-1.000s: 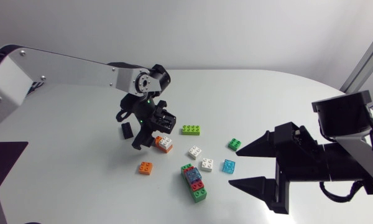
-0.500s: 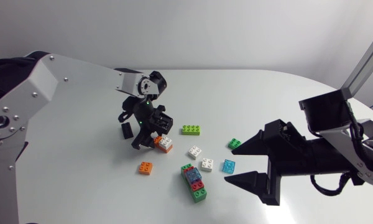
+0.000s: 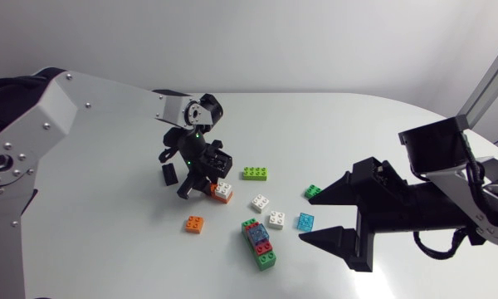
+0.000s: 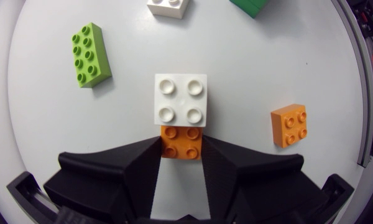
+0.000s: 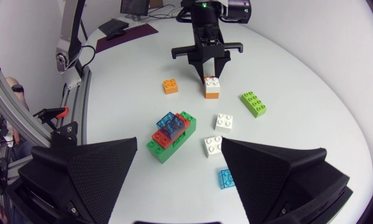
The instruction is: Separate the duplo bricks
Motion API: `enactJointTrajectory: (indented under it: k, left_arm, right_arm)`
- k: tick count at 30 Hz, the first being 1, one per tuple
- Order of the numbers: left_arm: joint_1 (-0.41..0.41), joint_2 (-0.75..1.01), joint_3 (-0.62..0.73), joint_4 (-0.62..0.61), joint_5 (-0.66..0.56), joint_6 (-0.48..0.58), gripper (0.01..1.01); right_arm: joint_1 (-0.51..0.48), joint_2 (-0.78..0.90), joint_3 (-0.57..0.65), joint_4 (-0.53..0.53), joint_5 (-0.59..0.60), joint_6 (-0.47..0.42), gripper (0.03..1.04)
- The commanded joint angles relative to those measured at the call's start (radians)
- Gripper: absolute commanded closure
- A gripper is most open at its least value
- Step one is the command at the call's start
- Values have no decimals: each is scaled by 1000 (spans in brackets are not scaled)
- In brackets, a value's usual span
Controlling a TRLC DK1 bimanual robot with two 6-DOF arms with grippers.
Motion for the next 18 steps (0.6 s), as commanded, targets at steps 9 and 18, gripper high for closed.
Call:
enactJointTrajectory:
  k: [9, 18]
  left_arm:
    - [-35, -44, 91, -58, 23, -2, 810]
    - [-129, -74, 224, -152, 34, -65, 810]
  right_arm:
    - [-2, 38, 82, 31, 7, 24, 93]
    - [48, 177, 153, 126, 46, 62, 97]
